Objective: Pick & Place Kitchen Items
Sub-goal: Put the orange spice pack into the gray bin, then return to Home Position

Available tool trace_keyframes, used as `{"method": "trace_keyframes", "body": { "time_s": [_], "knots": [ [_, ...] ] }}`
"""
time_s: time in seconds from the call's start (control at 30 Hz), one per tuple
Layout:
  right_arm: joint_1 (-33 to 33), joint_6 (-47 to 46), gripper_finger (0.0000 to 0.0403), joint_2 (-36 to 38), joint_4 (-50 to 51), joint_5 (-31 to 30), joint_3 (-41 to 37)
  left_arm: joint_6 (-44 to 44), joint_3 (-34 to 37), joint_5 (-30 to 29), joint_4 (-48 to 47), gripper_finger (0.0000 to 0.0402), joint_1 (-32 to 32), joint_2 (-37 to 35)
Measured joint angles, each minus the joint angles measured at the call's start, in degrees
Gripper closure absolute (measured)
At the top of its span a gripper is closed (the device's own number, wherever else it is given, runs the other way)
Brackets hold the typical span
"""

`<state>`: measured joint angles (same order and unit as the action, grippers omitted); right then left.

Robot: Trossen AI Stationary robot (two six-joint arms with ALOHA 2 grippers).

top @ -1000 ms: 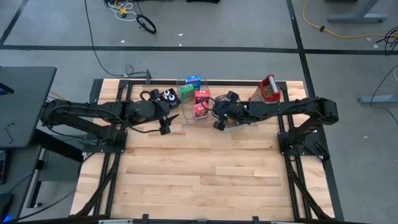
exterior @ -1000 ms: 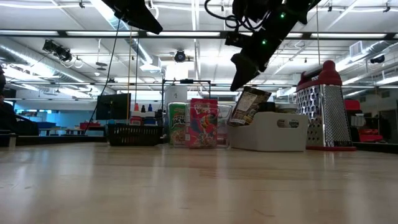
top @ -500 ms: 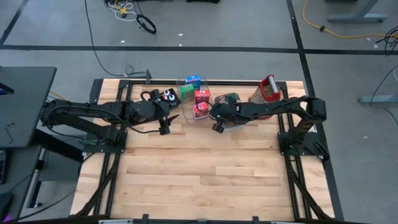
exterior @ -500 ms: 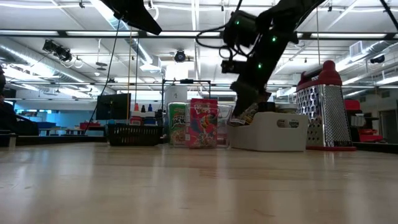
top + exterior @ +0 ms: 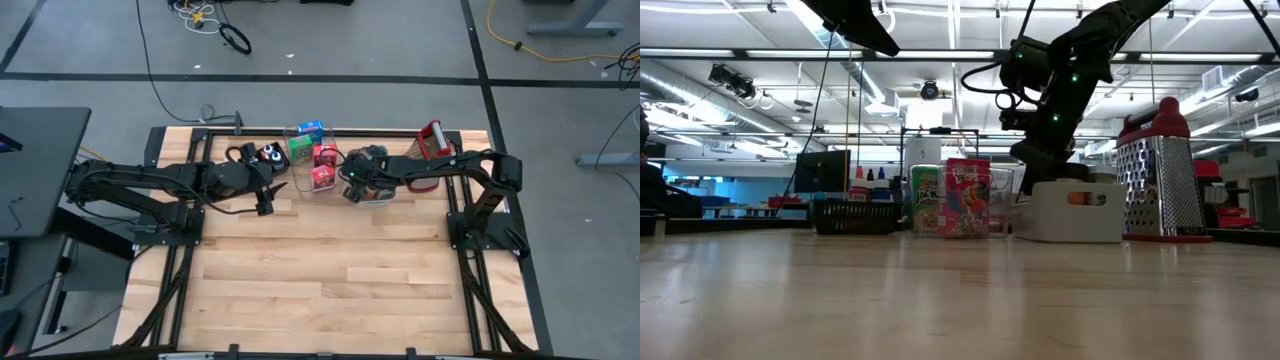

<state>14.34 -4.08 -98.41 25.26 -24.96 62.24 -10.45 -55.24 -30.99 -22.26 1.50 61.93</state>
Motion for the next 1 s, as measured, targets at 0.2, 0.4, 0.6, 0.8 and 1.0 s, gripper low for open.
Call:
{"method": "trace_keyframes", "body": {
  "time_s": [0.2,0.4,0.6,0.8,1.0],
  "knots": [
    [-0.04,1.14,0.0399,0.00,0.13,0.38,0.00,0.04,0.00,-0.42,0.02,0.0132,0.02,0.00],
    [-0.73,4.86,0.0385,0.25,-2.50,0.40,0.00,0.14,0.00,-0.46,0.04,0.0132,0.01,0.01],
    [-1.90,6.49,0.0379,3.51,-4.50,0.40,0.00,0.93,0.00,-0.51,0.19,0.0132,0.02,0.00],
    [-4.23,6.02,0.0393,11.65,-4.08,-0.82,0.00,5.06,0.00,-0.36,1.20,0.0132,0.02,-1.13],
    [-9.04,7.57,0.0395,21.68,-3.17,1.98,0.00,4.58,0.00,0.55,0.57,0.0132,0.02,-8.71]
  ]
}}
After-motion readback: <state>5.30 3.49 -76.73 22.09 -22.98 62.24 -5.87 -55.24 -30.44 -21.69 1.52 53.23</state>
